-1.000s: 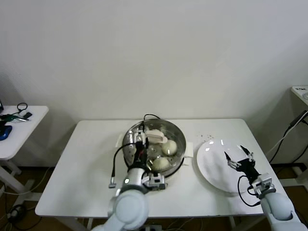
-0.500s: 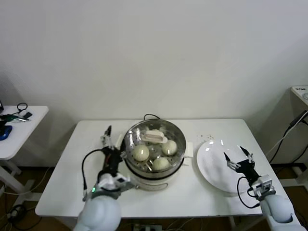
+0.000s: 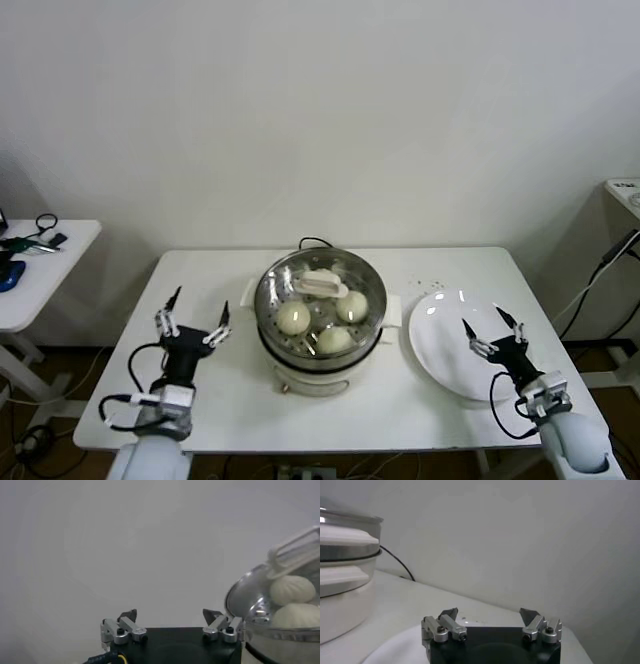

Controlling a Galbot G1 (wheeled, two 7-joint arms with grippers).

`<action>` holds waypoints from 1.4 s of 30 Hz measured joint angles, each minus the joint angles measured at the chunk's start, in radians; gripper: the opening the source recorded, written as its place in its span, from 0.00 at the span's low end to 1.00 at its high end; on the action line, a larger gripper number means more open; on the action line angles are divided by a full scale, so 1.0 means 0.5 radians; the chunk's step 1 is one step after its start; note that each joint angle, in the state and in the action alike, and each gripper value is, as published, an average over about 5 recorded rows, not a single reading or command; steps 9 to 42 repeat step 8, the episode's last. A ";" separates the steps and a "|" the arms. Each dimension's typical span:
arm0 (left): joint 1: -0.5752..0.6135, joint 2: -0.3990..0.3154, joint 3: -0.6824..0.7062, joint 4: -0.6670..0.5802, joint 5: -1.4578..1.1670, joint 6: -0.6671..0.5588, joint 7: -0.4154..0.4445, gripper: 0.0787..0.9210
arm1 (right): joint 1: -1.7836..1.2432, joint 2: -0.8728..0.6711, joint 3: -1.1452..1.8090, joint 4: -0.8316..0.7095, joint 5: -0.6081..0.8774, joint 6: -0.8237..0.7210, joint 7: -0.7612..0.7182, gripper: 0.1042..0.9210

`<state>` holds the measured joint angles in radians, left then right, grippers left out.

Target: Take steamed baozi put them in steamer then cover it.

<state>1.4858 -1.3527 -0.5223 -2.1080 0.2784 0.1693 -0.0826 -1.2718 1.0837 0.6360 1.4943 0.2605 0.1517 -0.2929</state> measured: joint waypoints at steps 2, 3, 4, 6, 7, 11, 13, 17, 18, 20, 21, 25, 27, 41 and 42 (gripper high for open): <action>0.024 -0.015 -0.050 0.037 -0.127 -0.083 -0.012 0.88 | -0.008 0.000 0.010 0.010 0.012 0.003 -0.003 0.88; 0.036 -0.021 -0.073 0.054 -0.182 -0.118 -0.015 0.88 | -0.012 0.000 0.015 0.016 0.017 0.004 -0.004 0.88; 0.048 -0.026 -0.095 0.069 -0.232 -0.150 -0.017 0.88 | -0.016 0.000 0.020 0.021 0.021 0.004 -0.004 0.88; 0.071 -0.032 -0.137 0.098 -0.318 -0.206 -0.013 0.88 | -0.024 0.000 0.029 0.028 0.028 0.004 -0.004 0.88; 0.077 -0.033 -0.148 0.105 -0.338 -0.220 -0.012 0.88 | -0.026 0.001 0.031 0.030 0.029 0.004 -0.004 0.88; 0.083 -0.034 -0.157 0.112 -0.356 -0.232 -0.010 0.88 | -0.028 0.001 0.033 0.030 0.030 0.004 -0.004 0.88; 0.083 -0.034 -0.157 0.112 -0.356 -0.232 -0.010 0.88 | -0.028 0.001 0.033 0.030 0.030 0.004 -0.004 0.88; 0.083 -0.034 -0.157 0.112 -0.356 -0.232 -0.010 0.88 | -0.028 0.001 0.033 0.030 0.030 0.004 -0.004 0.88; 0.083 -0.034 -0.157 0.112 -0.356 -0.232 -0.010 0.88 | -0.028 0.001 0.033 0.030 0.030 0.004 -0.004 0.88; 0.083 -0.034 -0.157 0.112 -0.356 -0.232 -0.010 0.88 | -0.028 0.001 0.033 0.030 0.030 0.004 -0.004 0.88; 0.083 -0.034 -0.157 0.112 -0.356 -0.232 -0.010 0.88 | -0.028 0.001 0.033 0.030 0.030 0.004 -0.004 0.88; 0.083 -0.034 -0.157 0.112 -0.356 -0.232 -0.010 0.88 | -0.028 0.001 0.033 0.030 0.030 0.004 -0.004 0.88; 0.083 -0.034 -0.157 0.112 -0.356 -0.232 -0.010 0.88 | -0.028 0.001 0.033 0.030 0.030 0.004 -0.004 0.88; 0.083 -0.034 -0.157 0.112 -0.356 -0.232 -0.010 0.88 | -0.028 0.001 0.033 0.030 0.030 0.004 -0.004 0.88; 0.083 -0.034 -0.157 0.112 -0.356 -0.232 -0.010 0.88 | -0.028 0.001 0.033 0.030 0.030 0.004 -0.004 0.88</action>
